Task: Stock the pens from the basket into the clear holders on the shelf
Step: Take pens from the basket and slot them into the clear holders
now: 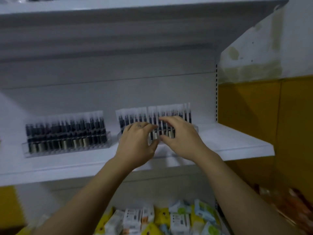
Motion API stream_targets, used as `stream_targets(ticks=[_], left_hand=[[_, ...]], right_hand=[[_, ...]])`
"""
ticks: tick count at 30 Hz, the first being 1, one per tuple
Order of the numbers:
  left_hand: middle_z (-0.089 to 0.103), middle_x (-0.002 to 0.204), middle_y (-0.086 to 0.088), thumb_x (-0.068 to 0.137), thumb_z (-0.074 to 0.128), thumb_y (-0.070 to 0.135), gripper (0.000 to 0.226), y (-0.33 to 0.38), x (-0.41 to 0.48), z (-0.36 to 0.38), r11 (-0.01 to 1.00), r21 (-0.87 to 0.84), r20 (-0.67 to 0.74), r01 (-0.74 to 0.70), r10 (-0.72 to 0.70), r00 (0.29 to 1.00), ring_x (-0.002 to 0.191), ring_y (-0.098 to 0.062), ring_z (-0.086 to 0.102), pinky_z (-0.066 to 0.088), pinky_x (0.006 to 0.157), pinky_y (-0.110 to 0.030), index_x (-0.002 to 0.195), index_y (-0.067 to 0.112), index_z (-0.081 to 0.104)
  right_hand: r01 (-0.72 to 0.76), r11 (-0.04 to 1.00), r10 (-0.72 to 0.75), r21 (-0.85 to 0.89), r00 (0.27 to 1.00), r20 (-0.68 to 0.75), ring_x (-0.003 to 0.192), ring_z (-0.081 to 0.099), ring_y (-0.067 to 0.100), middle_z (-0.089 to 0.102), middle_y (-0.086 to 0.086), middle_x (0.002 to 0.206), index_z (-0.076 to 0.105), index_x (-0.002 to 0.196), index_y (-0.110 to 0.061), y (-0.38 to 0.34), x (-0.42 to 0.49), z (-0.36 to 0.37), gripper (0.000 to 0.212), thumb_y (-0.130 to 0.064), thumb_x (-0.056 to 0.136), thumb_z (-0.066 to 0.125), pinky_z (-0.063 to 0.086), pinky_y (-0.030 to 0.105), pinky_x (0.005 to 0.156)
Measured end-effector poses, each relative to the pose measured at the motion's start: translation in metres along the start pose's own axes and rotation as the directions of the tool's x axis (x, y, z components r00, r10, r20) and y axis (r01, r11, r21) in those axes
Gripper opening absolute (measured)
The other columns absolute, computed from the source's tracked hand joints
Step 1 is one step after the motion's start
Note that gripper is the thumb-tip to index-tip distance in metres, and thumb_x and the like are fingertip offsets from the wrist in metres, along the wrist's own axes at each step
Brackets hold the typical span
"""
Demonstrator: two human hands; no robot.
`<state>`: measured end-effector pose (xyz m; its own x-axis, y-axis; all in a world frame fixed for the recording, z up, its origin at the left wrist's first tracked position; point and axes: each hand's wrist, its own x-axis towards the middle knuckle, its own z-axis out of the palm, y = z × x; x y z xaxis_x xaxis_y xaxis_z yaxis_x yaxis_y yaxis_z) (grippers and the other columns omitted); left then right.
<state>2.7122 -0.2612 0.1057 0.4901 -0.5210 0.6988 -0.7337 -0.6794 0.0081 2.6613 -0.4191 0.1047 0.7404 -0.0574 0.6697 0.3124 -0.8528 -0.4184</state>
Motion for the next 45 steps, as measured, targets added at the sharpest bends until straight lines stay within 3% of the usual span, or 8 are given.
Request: stream_targets(ticks=[8,12,20,27,32,37,42,45], left_hand=[[0.06,0.126,0.007,0.085,0.065,0.038,0.043,-0.051,-0.118,0.017,0.991,-0.021,0.05,0.133,-0.131,0.99,0.118,-0.018,0.053,0.037,0.097,-0.034,0.125,0.024,0.058],[0.062,0.124,0.005,0.088,0.049,0.045,0.041,-0.068,-0.177,0.037,0.988,0.018,0.11,0.156,-0.157,0.981,0.109,-0.02,0.058,0.044,0.09,-0.034,0.121,0.024,0.062],[0.069,0.105,0.002,0.079,0.047,0.045,0.044,-0.097,-0.284,0.093,0.943,0.046,0.284,0.33,-0.329,0.9,0.096,-0.023,0.065,0.051,0.085,-0.036,0.109,0.021,0.068],[0.051,0.139,0.003,0.091,0.056,0.044,0.05,-0.108,-0.384,0.154,0.823,0.059,0.571,0.566,-0.493,0.657,0.131,-0.019,0.043,0.029,0.112,-0.036,0.136,0.024,0.049],[0.053,0.137,0.0,0.089,0.059,0.041,0.052,-0.106,-0.419,0.187,0.726,0.067,0.674,0.685,-0.539,0.505,0.127,-0.021,0.047,0.036,0.107,-0.035,0.136,0.02,0.048],[0.054,0.136,-0.001,0.089,0.056,0.043,0.05,-0.108,-0.449,0.213,0.678,0.139,0.789,0.722,-0.516,0.332,0.122,-0.022,0.05,0.042,0.102,-0.035,0.134,0.021,0.051],[0.056,0.135,-0.003,0.092,0.055,0.039,0.048,-0.124,-0.475,0.24,0.503,0.197,0.846,0.842,-0.521,0.114,0.118,-0.023,0.054,0.045,0.099,-0.032,0.137,0.022,0.049],[0.062,0.124,-0.001,0.092,0.052,0.04,0.039,-0.13,-0.504,0.271,0.431,0.25,0.866,0.867,-0.5,-0.001,0.107,-0.022,0.058,0.05,0.093,-0.037,0.125,0.021,0.057]], right_hand=[[0.03,0.998,-0.036,0.056,0.993,0.116,0.122,0.047,0.009,0.046,-0.012,0.134,0.046,0.137,-0.033,-0.032,-0.059,0.08,0.048,-0.031,0.092,0.062,0.045,0.033,0.101],[-0.012,1.0,0.015,-0.012,0.965,0.263,0.121,0.048,0.012,0.049,-0.009,0.133,0.049,0.134,-0.031,-0.029,-0.104,0.136,0.044,-0.036,0.092,0.06,0.042,0.029,0.099],[-0.154,0.986,0.159,-0.062,0.78,0.606,0.132,0.04,0.016,0.041,-0.007,0.145,0.042,0.142,-0.029,0.005,-0.183,0.249,0.054,-0.035,0.092,0.06,0.035,0.029,0.107],[-0.144,0.983,0.176,-0.115,0.556,0.813,0.139,0.031,0.023,0.031,-0.001,0.152,0.033,0.148,-0.024,0.008,-0.232,0.314,0.061,-0.04,0.094,0.057,0.031,0.039,0.111],[-0.085,0.979,0.203,-0.184,0.365,0.909,0.133,0.038,0.027,0.038,0.003,0.145,0.037,0.145,-0.023,0.013,-0.269,0.348,0.057,-0.038,0.093,0.055,0.039,0.043,0.104],[-0.126,0.968,0.236,-0.216,0.174,0.956,0.091,0.054,0.024,0.053,-0.003,0.088,0.052,0.086,-0.029,0.043,-0.313,0.379,0.005,-0.027,0.089,0.055,0.047,0.033,0.076],[-0.223,0.919,0.336,-0.326,0.011,0.942,0.099,0.059,0.025,0.059,0.009,0.118,0.055,0.128,-0.011,0.071,-0.334,0.404,0.037,-0.02,0.092,0.051,0.043,0.024,0.07],[-0.308,0.872,0.379,-0.38,-0.067,0.923,0.097,0.058,0.018,0.057,0.007,0.124,0.052,0.131,-0.014,0.073,-0.348,0.425,0.039,-0.018,0.092,0.054,0.049,0.025,0.073]])
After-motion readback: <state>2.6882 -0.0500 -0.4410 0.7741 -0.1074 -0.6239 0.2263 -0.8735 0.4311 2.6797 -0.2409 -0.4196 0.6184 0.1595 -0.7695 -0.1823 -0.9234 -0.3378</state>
